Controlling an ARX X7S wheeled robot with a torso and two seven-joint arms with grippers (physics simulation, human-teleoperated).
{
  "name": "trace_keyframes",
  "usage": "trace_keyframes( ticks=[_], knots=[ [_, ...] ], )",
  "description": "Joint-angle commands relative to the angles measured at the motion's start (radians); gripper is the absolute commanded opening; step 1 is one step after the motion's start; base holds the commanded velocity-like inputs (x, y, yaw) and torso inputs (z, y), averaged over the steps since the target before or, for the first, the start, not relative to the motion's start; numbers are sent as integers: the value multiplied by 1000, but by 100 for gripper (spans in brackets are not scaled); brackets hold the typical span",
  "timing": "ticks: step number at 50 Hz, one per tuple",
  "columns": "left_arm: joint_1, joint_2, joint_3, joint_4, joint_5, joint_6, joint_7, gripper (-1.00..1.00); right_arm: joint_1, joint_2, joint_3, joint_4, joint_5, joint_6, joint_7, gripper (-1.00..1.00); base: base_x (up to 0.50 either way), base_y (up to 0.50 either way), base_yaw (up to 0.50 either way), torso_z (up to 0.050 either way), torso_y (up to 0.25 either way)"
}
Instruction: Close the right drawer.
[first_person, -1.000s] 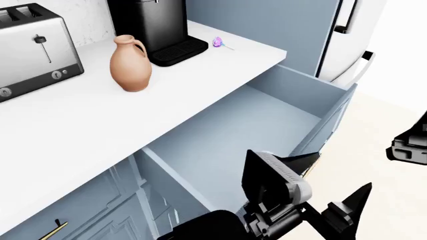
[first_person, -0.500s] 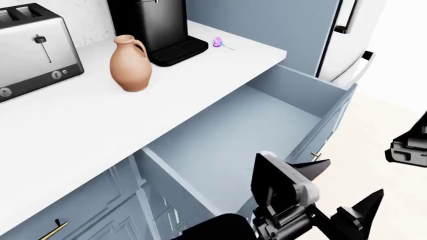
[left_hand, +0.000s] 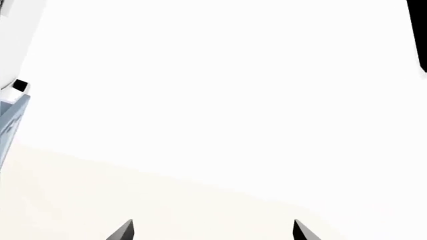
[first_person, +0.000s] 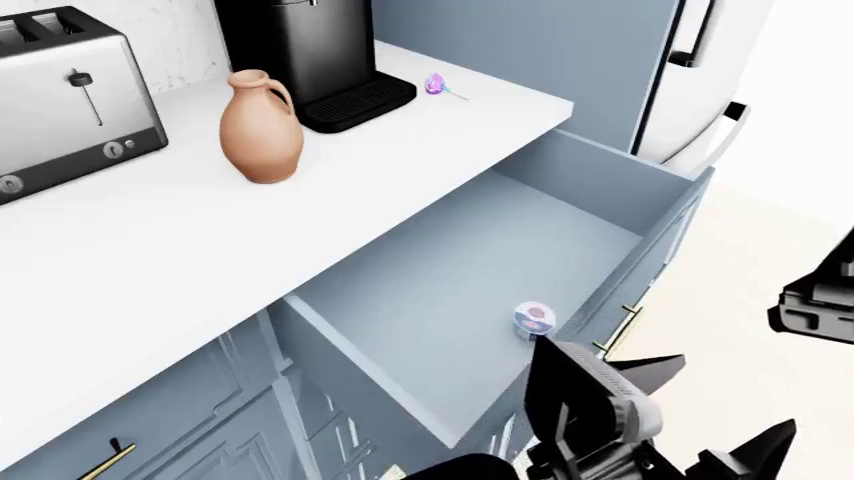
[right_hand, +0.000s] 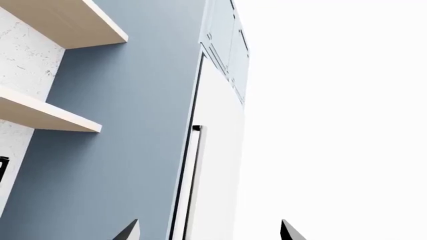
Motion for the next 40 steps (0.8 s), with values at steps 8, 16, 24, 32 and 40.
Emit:
trace_keyframes(
  ticks=[8,16,24,32,40],
  knots=[
    [-43,13,166,-116,-107,145,14,100,-18,0,10,0,-7,-7,1,100,0,0,0,0,0],
    [-91,14,285,-205,-212,248,31,100,-24,0,15,0,-8,-9,0,100,0,0,0,0,0],
    [-92,14,308,-288,-254,273,55,100,-27,-1,18,0,-4,-8,-4,100,0,0,0,0,0],
    [-85,14,309,-364,-279,296,76,100,-17,-6,22,0,6,-5,-7,100,0,0,0,0,0],
    [-71,14,311,-412,-302,299,100,100,3,-12,0,0,5,-6,-2,100,0,0,0,0,0]
  ],
)
